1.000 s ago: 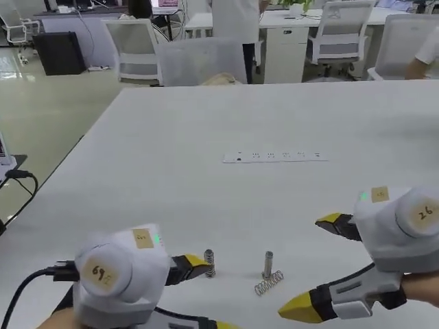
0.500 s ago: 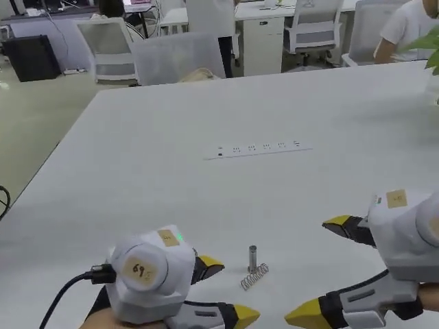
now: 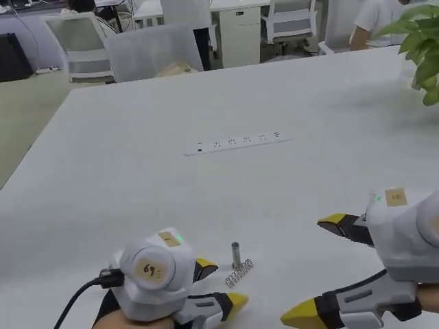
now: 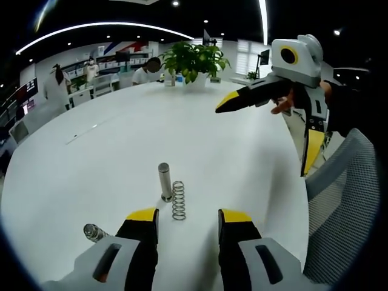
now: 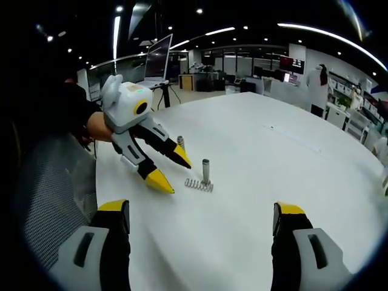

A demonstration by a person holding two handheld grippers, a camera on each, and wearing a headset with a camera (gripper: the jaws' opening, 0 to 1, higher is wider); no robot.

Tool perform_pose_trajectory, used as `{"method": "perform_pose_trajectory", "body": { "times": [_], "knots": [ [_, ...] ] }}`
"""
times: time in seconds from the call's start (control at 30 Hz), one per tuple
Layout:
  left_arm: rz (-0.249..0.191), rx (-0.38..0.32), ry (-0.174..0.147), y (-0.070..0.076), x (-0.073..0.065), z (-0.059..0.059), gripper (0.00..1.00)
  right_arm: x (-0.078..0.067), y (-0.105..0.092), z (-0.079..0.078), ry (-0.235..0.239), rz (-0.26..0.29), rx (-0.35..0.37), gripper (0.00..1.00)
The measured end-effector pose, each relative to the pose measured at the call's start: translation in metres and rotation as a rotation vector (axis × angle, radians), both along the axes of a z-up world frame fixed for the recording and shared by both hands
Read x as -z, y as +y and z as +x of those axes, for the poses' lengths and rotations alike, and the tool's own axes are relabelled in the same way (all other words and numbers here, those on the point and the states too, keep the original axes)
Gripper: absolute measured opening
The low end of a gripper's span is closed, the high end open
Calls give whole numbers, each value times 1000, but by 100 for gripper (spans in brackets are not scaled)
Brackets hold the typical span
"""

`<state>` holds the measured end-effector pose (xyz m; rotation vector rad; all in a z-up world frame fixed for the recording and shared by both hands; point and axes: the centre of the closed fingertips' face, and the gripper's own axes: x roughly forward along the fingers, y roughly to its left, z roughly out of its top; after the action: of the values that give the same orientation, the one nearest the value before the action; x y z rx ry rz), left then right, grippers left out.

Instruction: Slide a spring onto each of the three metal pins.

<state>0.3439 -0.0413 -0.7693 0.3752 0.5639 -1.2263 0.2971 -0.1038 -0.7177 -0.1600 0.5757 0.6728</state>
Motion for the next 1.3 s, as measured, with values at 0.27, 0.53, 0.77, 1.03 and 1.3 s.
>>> {"method": "perform_pose_trajectory", "body": {
  "times": [0.27, 0.53, 0.77, 1.03, 1.3],
  "knots": [
    [27, -6, 4, -2, 11, 4, 25, 4, -3, -4, 9, 10, 15, 97],
    [37, -1, -6, -6, 15, 5, 18, 5, -3, -5, 11, 12, 17, 97],
    [47, -3, -6, -7, 19, 6, 14, 5, -3, -5, 8, 16, 17, 97],
    [55, 4, -26, -9, 20, 9, 8, 6, -4, -7, 12, 15, 17, 96],
    [59, 15, -31, -8, 20, 8, 3, 6, -2, -6, 11, 15, 14, 96]
  ]
}}
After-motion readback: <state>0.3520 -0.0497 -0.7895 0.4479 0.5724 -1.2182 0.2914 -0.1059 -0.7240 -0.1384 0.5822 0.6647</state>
